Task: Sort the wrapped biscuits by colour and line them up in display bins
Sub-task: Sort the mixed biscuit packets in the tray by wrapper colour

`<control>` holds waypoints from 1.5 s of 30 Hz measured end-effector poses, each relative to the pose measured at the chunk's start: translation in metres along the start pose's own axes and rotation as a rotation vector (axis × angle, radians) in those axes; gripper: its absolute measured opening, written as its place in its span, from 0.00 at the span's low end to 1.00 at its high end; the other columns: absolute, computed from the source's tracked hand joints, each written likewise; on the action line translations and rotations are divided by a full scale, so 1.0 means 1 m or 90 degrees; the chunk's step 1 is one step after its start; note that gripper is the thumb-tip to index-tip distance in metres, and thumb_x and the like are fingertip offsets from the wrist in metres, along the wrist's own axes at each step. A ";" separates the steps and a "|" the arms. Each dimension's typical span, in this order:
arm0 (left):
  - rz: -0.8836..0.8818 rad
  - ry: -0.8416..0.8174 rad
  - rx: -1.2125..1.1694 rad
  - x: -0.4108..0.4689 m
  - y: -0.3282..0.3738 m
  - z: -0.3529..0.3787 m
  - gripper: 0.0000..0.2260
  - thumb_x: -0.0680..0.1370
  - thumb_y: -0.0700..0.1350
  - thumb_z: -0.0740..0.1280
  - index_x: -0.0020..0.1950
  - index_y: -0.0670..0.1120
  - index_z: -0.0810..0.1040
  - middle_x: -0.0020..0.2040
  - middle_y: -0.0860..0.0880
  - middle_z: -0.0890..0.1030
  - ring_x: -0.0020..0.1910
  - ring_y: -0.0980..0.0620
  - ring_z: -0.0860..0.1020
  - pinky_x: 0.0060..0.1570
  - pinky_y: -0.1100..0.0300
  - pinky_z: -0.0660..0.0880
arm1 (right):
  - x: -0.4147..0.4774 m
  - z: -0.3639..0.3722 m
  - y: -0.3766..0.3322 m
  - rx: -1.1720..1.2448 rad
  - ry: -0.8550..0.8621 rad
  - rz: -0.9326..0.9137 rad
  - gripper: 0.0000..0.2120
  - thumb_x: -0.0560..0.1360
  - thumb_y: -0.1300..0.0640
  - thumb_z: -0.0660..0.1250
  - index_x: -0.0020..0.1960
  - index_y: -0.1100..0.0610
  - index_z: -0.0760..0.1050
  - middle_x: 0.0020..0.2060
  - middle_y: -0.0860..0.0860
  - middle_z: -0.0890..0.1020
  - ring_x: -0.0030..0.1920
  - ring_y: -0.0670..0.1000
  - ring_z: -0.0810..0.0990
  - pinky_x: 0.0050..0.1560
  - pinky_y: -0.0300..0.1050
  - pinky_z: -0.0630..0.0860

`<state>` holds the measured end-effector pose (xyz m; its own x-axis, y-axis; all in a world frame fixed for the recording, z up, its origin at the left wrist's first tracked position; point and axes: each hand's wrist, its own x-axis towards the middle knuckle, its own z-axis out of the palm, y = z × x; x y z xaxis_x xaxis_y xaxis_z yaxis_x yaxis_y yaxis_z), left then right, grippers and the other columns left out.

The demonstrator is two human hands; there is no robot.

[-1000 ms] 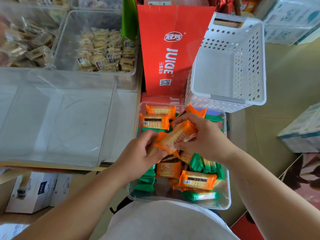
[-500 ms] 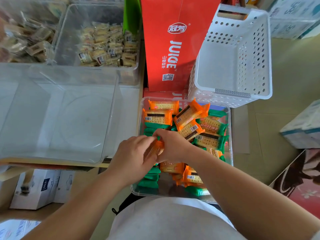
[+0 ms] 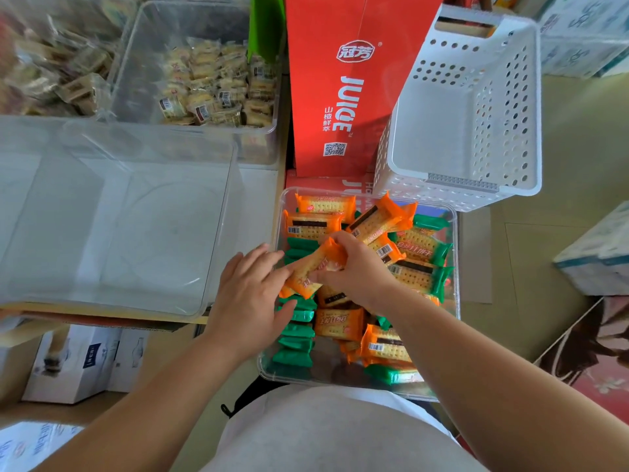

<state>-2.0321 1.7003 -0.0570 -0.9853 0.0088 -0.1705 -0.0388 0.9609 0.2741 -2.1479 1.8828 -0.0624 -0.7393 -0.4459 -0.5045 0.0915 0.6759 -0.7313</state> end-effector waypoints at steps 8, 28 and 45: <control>0.044 -0.020 0.089 0.004 -0.004 0.005 0.12 0.72 0.53 0.76 0.49 0.48 0.87 0.60 0.47 0.83 0.70 0.42 0.73 0.70 0.37 0.66 | 0.005 0.003 -0.010 0.047 0.077 0.003 0.17 0.75 0.50 0.75 0.60 0.49 0.74 0.46 0.46 0.79 0.41 0.48 0.78 0.37 0.39 0.72; -0.019 0.035 -0.010 -0.028 -0.012 0.032 0.25 0.83 0.61 0.51 0.79 0.54 0.63 0.82 0.44 0.56 0.79 0.40 0.60 0.73 0.38 0.60 | -0.008 0.037 -0.007 -0.009 0.059 0.035 0.19 0.74 0.45 0.75 0.58 0.50 0.71 0.48 0.45 0.80 0.43 0.45 0.80 0.40 0.40 0.79; 0.196 -0.102 0.131 0.014 0.016 0.022 0.24 0.73 0.56 0.73 0.69 0.58 0.76 0.80 0.48 0.64 0.81 0.43 0.57 0.74 0.31 0.54 | 0.004 -0.063 0.032 -0.385 0.345 0.052 0.31 0.75 0.36 0.66 0.73 0.50 0.70 0.69 0.51 0.72 0.68 0.60 0.69 0.69 0.57 0.64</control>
<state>-2.0423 1.7217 -0.0762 -0.9066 0.3325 -0.2600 0.3046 0.9418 0.1424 -2.1901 1.9396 -0.0595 -0.9801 -0.1409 -0.1402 -0.1028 0.9630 -0.2492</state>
